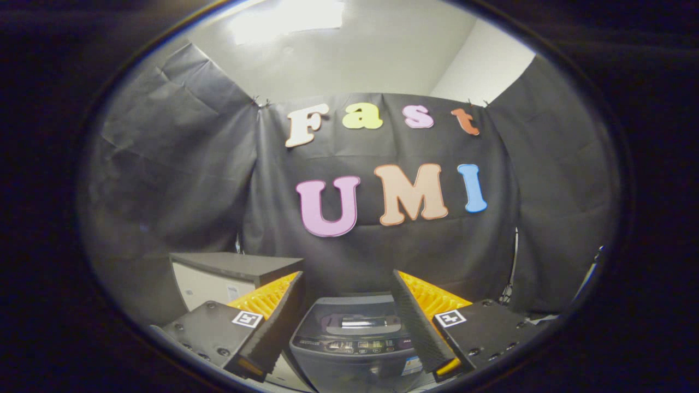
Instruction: Put the clothes into the washing machine and then close the washing machine lid.
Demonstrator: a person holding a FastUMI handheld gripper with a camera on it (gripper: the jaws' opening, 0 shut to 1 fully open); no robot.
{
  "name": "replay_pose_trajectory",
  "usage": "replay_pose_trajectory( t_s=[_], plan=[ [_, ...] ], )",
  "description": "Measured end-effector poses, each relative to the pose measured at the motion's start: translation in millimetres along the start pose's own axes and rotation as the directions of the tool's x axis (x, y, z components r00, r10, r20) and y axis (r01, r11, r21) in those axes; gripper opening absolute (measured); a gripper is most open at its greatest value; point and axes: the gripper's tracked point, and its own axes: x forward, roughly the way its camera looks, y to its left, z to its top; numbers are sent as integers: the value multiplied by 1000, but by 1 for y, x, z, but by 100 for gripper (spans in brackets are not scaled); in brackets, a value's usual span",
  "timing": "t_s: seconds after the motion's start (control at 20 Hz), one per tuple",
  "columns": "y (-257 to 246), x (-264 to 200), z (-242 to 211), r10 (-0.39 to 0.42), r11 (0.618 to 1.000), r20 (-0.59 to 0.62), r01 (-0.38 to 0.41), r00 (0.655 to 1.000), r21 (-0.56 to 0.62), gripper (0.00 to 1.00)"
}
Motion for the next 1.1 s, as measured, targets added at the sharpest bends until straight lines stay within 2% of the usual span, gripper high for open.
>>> replay_pose_trajectory(
  t_s=[0.5, 0.85, 1.1],
  plan=[
    [-1, 7, -17, -8, 994, -58, 14, 998, 105, 96],
    [-8, 13, -21, -4, 993, -77, 13, 997, 117, 96],
    [-10, 19, -25, -4, 983, -88, 20, 996, 184, 96]
  ],
)
